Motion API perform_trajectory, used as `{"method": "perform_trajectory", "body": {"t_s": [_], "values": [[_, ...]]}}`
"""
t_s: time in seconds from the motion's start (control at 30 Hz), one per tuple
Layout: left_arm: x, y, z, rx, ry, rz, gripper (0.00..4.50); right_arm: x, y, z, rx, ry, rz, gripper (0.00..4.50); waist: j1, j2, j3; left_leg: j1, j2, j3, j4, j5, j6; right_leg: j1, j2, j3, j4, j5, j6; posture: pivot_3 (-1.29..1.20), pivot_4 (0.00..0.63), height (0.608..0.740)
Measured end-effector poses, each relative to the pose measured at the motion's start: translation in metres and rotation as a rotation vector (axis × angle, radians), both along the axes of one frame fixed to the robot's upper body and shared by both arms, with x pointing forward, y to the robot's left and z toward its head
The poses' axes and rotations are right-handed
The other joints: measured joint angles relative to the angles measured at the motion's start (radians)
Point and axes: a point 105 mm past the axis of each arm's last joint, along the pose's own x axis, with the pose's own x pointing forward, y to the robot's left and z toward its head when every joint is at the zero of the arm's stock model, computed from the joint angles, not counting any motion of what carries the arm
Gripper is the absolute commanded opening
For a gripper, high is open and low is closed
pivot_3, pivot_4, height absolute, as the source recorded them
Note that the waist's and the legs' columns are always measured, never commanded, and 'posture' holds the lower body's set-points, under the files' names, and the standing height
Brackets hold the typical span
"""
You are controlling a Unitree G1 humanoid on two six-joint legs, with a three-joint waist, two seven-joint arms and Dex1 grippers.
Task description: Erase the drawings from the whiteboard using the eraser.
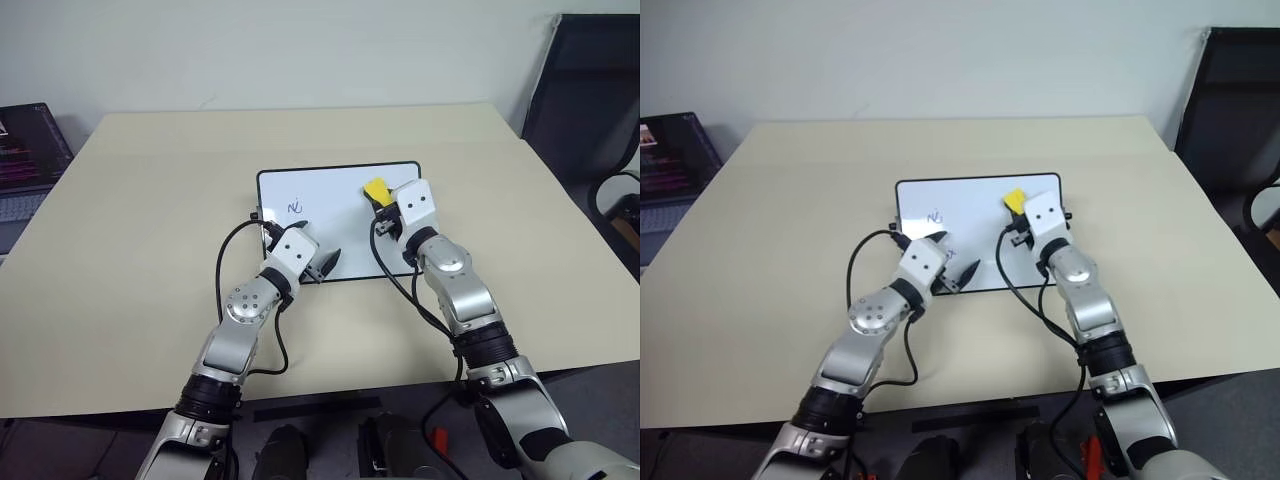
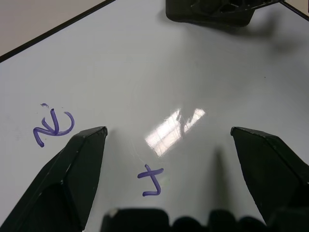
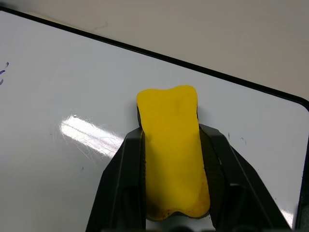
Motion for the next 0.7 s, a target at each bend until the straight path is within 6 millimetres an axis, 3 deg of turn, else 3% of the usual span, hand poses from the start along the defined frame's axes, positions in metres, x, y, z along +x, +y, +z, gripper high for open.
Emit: {"method": "perform_trajectory", "body": {"t_s": [0.37, 0.7], "values": [[-0.002, 0.003, -0.007, 0.001, 0.020, 0.010, 4.50, -0.032, -0.005, -0.034, -0.063, 0.082, 0.062, 1.18, 0.001, 0.000, 0.000, 0.001, 0.000, 0.000, 0.001, 0.000, 0.000, 0.001, 0.000, 0.000, 0.001, 0.000, 0.000, 0.00, 0.150, 0.740], [-0.003, 0.004, -0.004, -0.002, 0.013, 0.014, 4.50, -0.040, -0.013, -0.030, 0.013, 0.066, 0.049, 1.18, 0.002, 0.000, 0.000, -0.002, 0.000, 0.000, 0.000, 0.000, 0.000, -0.001, 0.000, -0.001, -0.002, 0.000, 0.000, 0.00, 0.150, 0.740]]}}
